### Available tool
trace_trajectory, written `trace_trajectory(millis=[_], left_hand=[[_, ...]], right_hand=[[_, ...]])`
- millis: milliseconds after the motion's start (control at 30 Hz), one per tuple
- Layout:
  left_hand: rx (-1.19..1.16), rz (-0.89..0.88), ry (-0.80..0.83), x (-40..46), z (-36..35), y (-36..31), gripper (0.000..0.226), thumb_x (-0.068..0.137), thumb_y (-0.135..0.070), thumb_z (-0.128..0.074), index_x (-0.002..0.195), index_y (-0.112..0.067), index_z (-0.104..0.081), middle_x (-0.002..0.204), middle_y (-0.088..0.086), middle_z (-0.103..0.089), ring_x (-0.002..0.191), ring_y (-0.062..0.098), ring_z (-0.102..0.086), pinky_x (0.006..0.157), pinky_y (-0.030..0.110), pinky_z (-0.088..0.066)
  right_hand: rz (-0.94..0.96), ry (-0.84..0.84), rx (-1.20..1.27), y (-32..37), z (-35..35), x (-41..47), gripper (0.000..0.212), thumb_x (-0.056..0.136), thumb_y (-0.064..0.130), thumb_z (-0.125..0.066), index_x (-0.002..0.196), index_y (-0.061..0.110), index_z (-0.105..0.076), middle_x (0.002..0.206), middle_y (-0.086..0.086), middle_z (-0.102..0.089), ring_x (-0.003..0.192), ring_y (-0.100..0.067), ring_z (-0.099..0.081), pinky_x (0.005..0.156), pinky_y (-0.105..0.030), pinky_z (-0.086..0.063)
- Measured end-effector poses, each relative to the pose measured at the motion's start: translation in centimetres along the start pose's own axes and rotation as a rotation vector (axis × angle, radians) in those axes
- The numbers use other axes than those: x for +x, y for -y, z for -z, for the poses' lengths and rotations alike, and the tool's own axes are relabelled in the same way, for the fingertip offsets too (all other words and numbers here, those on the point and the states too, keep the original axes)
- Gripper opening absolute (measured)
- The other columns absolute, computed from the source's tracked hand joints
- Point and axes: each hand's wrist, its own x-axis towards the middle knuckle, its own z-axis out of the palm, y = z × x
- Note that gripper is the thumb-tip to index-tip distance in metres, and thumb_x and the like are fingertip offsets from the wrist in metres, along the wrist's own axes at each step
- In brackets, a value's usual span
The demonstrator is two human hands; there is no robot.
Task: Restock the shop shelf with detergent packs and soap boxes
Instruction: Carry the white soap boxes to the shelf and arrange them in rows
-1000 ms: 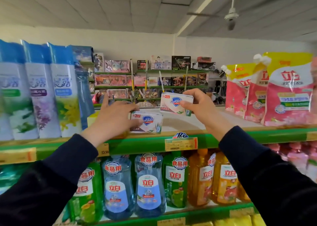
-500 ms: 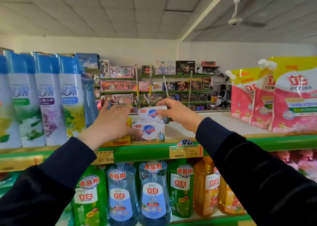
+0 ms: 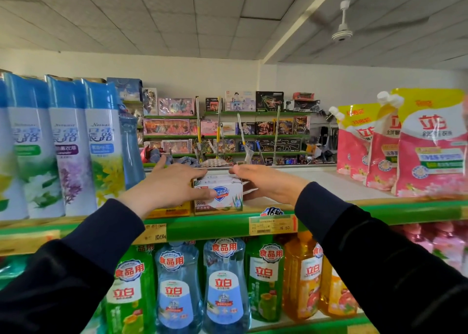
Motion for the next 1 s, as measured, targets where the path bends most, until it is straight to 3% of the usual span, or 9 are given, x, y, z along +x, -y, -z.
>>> trace_trajectory(millis=[133, 200, 367, 433, 533, 600, 733, 867, 1000], left_hand=[[0.054, -0.033, 0.028, 0.1, -0.1, 0.0, 0.101, 0.073, -0.090, -0.020, 0.159, -0.037, -0.029, 0.165, -0.007, -0.032, 0.156, 0.021, -0.019, 0.119, 0.057, 0.016], [0.083, -0.043, 0.040, 0.1, -0.1, -0.1, 0.095, 0.079, -0.088, -0.021, 0.160, -0.038, -0.025, 0.165, -0.008, -0.032, 0.156, 0.022, -0.019, 0.120, 0.060, 0.015], [0.103, -0.043, 0.056, 0.0, 0.2, -0.5, 0.099, 0.075, -0.089, -0.018, 0.160, -0.038, -0.025, 0.165, -0.008, -0.033, 0.154, 0.021, -0.023, 0.122, 0.061, 0.010], [0.079, -0.061, 0.016, -0.2, 0.6, -0.8, 0.103, 0.071, -0.091, -0.017, 0.160, -0.038, -0.025, 0.165, -0.008, -0.033, 0.154, 0.019, -0.025, 0.123, 0.060, 0.008], [0.011, -0.110, -0.069, -0.5, 1.2, -2.0, 0.109, 0.066, -0.094, -0.017, 0.160, -0.039, -0.023, 0.166, -0.005, -0.032, 0.154, 0.019, -0.024, 0.124, 0.056, 0.001], [-0.059, -0.164, -0.128, -0.6, 1.5, -3.1, 0.107, 0.068, -0.093, -0.021, 0.160, -0.038, -0.025, 0.165, -0.004, -0.032, 0.153, 0.020, -0.025, 0.126, 0.052, -0.009], [-0.321, -0.288, -0.275, -1.0, 0.5, -6.0, 0.079, 0.088, -0.069, -0.057, 0.157, -0.036, -0.035, 0.163, -0.007, -0.037, 0.150, 0.018, -0.028, 0.121, 0.042, -0.021], [-0.508, -0.425, -0.335, -1.4, -0.9, -9.9, 0.069, 0.091, -0.057, -0.064, 0.152, -0.036, -0.041, 0.157, -0.009, -0.044, 0.146, 0.016, -0.032, 0.121, 0.043, -0.027], [-0.715, -0.546, -0.316, -2.2, -2.7, -15.6, 0.064, 0.090, -0.050, -0.069, 0.148, -0.038, -0.047, 0.153, -0.012, -0.048, 0.142, 0.012, -0.038, 0.112, 0.031, -0.028]], right_hand=[[-0.013, 0.004, -0.032, 0.2, -0.7, -0.3, 0.041, 0.107, 0.043, -0.044, 0.140, 0.020, -0.055, 0.121, -0.006, -0.075, 0.116, -0.022, -0.068, 0.092, -0.035, -0.060], [-0.017, -0.009, -0.041, 0.3, -0.9, -0.6, 0.043, 0.108, 0.042, -0.043, 0.142, 0.019, -0.054, 0.122, -0.006, -0.074, 0.113, -0.020, -0.069, 0.086, -0.030, -0.060], [0.003, -0.057, -0.126, 0.5, -1.4, -1.2, 0.054, 0.108, 0.049, -0.036, 0.155, 0.022, -0.041, 0.151, -0.003, -0.055, 0.136, -0.022, -0.052, 0.116, -0.042, -0.042], [0.043, -0.105, -0.144, 0.6, -1.4, -1.7, 0.057, 0.107, 0.054, -0.034, 0.158, 0.027, -0.034, 0.161, 0.002, -0.041, 0.144, -0.020, -0.042, 0.116, -0.036, -0.036], [0.122, -0.236, -0.109, 0.4, -1.1, -2.5, 0.057, 0.105, 0.056, -0.037, 0.155, 0.029, -0.039, 0.160, 0.003, -0.042, 0.142, -0.017, -0.044, 0.114, -0.038, -0.040], [0.169, -0.326, -0.105, 0.1, -0.9, -3.4, 0.056, 0.104, 0.053, -0.045, 0.153, 0.026, -0.043, 0.156, 0.004, -0.047, 0.140, -0.016, -0.045, 0.110, -0.035, -0.039], [0.241, -0.528, -0.173, -1.2, -0.7, -7.5, 0.046, 0.100, 0.043, -0.060, 0.143, 0.030, -0.052, 0.142, 0.014, -0.054, 0.129, -0.008, -0.049, 0.101, -0.029, -0.037], [0.241, -0.722, -0.218, -2.8, -0.5, -13.2, 0.040, 0.099, 0.040, -0.062, 0.137, 0.033, -0.055, 0.140, 0.017, -0.055, 0.130, -0.005, -0.049, 0.098, -0.026, -0.039], [0.147, -0.883, -0.191, -4.7, -0.4, -20.6, 0.037, 0.099, 0.033, -0.064, 0.135, 0.033, -0.057, 0.136, 0.017, -0.058, 0.129, -0.003, -0.050, 0.101, -0.027, -0.042]])
